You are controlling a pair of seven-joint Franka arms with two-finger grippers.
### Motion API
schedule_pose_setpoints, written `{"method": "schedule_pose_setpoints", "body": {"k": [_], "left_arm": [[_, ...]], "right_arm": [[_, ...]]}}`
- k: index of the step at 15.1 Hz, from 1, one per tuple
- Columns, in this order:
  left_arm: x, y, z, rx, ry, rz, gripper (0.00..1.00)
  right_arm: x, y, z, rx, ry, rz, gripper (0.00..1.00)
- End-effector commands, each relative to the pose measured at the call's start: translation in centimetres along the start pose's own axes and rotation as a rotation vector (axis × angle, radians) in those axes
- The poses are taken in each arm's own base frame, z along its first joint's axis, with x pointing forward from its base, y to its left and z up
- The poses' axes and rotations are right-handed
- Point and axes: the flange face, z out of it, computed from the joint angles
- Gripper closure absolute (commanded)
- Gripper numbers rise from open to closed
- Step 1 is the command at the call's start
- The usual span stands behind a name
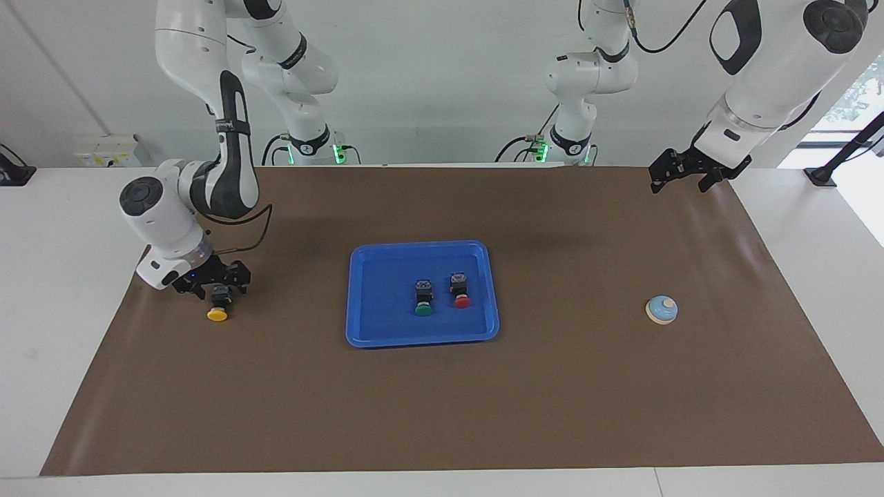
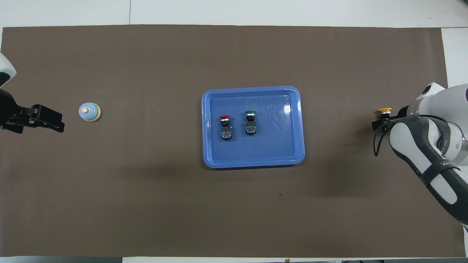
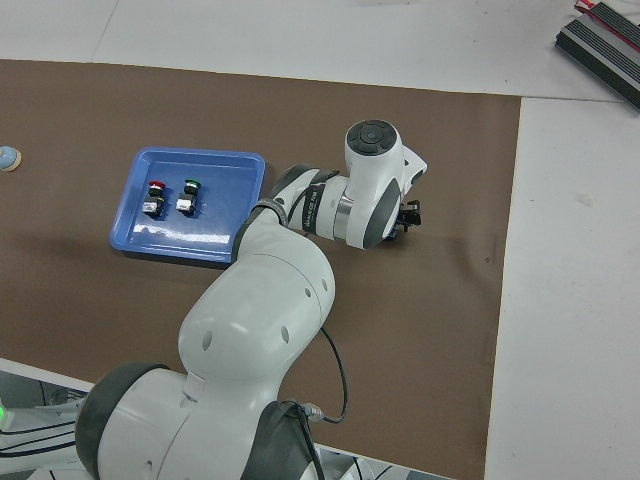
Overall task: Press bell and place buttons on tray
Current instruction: 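Move the right gripper to the yellow button and grasp it, then place the yellow button in the tray beside the green one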
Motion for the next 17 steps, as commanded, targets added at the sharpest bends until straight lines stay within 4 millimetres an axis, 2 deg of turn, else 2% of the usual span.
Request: {"method": "schedule_pose_setpoints", "body": {"k": [1,3,6,7,9,10,12,13,15,17], "left_arm": [[-0.2,-0.2,-0.4,0.012,0.016,-0.007,0.0],[-0.2,-0.2,-0.5,0.012,0.018,-0.007,0.0],[-0.2,-0.2,-0.4,0.012,0.016,-0.007,0.0],[-0.2,-0.2,-0.4,0.012,0.016,-0.007,0.0],[-0.2,-0.2,-0.4,0.012,0.016,-0.007,0.0],[-0.2,-0.2,-0.4,0.012,0.016,-0.007,0.0],[-0.2,-0.2,-0.4,0.012,0.016,-0.007,0.0],[-0.2,-0.2,-0.4,0.012,0.016,-0.007,0.0],[-0.2,-0.2,-0.4,0.012,0.016,-0.007,0.0],[-0.2,-0.2,-0.4,0.012,0.016,-0.007,0.0]], "right_arm": [[-0.4,0.1,0.2,-0.011,0.026,-0.049,0.28],[-0.7,0.6,0.6,-0.009,0.018,-0.069,0.49],[-0.7,0.8,0.6,-0.009,0.018,-0.074,0.92],[-0.5,0.4,0.4,-0.008,0.019,-0.094,1.0],[0.3,-0.3,-0.5,-0.009,0.027,-0.103,1.0],[1.2,-1.4,-1.6,-0.01,0.033,-0.122,1.0],[3.6,-4.6,-4.3,-0.003,0.02,-0.13,1.0],[4.8,-7.0,-5.6,0.001,0.009,-0.099,1.0],[6.8,-14.1,-7.8,0.002,0.007,-0.069,1.0],[7.5,-19.4,-8.4,0.003,0.021,-0.021,1.0]]}}
